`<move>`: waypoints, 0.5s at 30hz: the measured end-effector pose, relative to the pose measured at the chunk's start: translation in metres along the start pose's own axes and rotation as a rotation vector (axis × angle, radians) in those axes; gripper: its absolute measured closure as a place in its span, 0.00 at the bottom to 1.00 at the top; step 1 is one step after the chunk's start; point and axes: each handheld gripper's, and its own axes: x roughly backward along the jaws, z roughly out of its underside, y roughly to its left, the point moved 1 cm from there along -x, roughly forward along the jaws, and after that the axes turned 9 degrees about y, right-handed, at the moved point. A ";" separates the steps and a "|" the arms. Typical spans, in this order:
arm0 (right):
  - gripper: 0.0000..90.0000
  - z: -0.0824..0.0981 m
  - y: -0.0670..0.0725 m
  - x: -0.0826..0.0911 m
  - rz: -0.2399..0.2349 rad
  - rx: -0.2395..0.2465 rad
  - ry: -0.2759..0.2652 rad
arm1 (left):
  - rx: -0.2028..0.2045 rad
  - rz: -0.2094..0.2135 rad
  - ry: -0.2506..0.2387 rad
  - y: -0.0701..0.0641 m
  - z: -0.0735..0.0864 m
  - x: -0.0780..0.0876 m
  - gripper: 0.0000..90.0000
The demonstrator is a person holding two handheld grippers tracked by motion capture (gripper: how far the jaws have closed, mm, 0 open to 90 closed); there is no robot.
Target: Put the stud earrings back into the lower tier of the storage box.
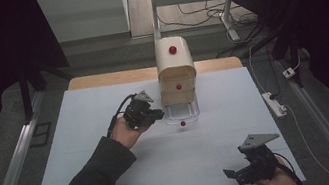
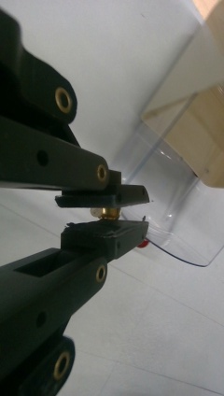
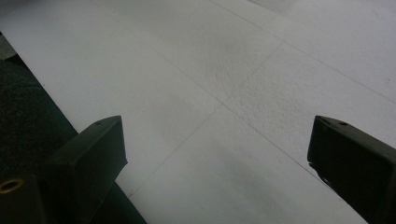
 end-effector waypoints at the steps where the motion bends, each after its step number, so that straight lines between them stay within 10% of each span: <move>1: 0.05 0.000 0.000 0.000 0.000 0.001 0.000 | -0.003 -0.002 0.002 0.000 -0.002 -0.002 0.90; 8: 0.05 0.000 0.000 0.000 0.001 0.003 -0.001 | -0.017 -0.022 0.039 -0.001 -0.017 -0.023 0.89; 15: 0.05 0.001 0.000 0.001 0.001 0.005 -0.002 | -0.023 -0.060 0.028 -0.002 -0.020 -0.024 0.66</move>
